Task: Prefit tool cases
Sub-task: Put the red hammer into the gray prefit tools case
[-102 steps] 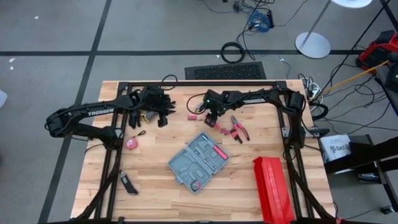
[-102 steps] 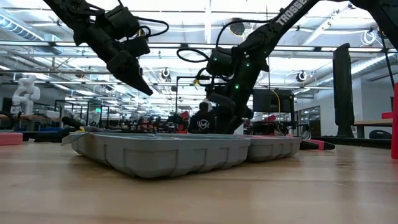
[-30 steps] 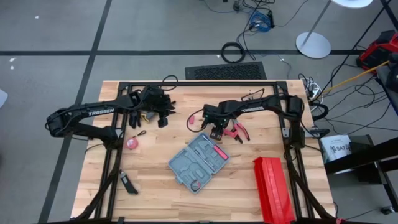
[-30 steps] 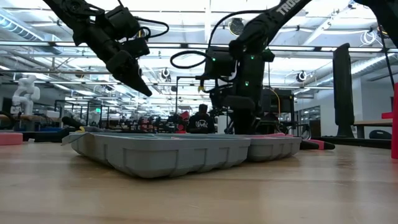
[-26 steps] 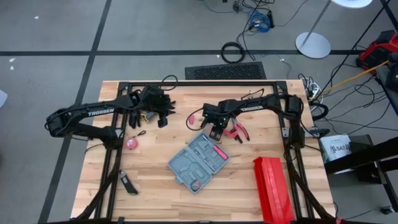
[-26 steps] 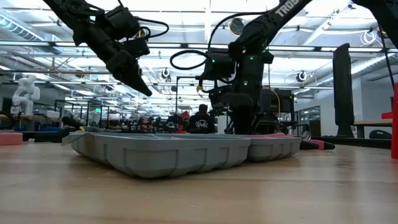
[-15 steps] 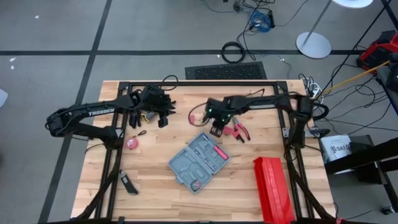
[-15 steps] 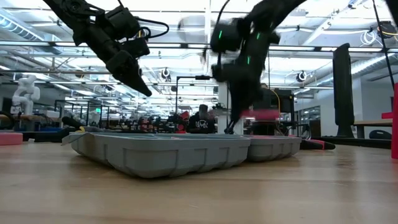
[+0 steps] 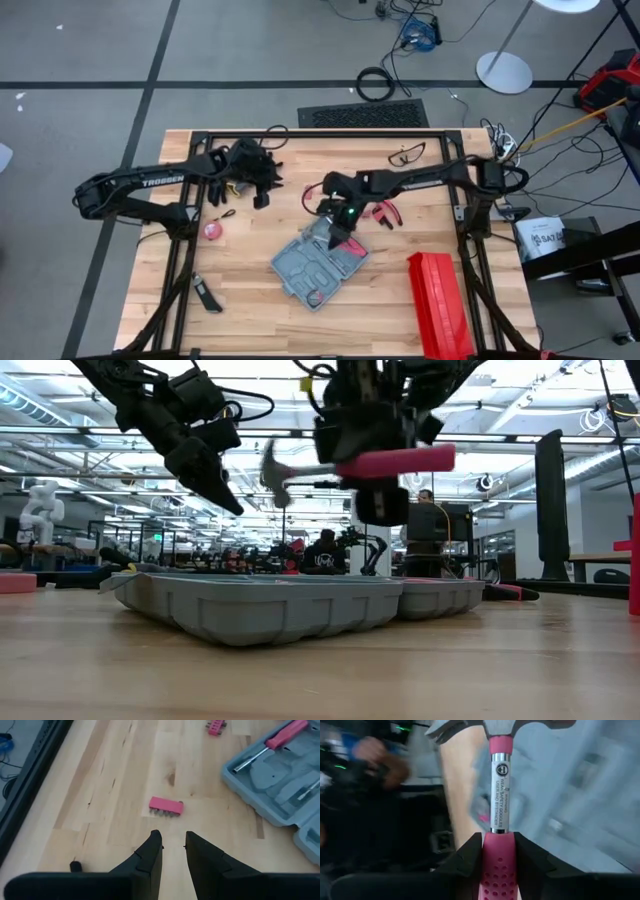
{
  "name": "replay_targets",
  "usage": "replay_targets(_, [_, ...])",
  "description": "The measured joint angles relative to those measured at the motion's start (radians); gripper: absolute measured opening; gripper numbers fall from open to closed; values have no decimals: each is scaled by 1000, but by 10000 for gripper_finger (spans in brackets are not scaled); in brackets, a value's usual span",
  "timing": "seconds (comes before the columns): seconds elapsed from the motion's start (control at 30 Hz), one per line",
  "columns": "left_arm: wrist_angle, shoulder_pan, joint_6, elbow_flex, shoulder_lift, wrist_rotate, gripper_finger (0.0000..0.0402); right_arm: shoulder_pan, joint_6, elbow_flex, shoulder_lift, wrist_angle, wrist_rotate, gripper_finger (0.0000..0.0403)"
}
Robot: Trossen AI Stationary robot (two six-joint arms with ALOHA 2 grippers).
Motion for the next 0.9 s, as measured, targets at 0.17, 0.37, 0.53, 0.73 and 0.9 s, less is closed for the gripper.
replay_targets(0.17, [0, -30, 0, 0, 0, 0, 91, 14, 65, -13, 93, 98, -10, 78])
replay_targets(0.37, [-18, -65, 0, 0, 0, 1, 91, 3, 61, -12, 167, 130, -11, 78])
replay_targets(0.53, [-34, -87, 0, 0, 0, 1, 91, -6, 63, -9, 171, 171, -12, 78])
replay_targets(0.73, [-36, -99, 0, 0, 0, 0, 91, -6, 79, -10, 171, 168, 20, 107])
replay_targets(0.9, [-36, -99, 0, 0, 0, 0, 91, -6, 93, -10, 171, 167, 50, 200])
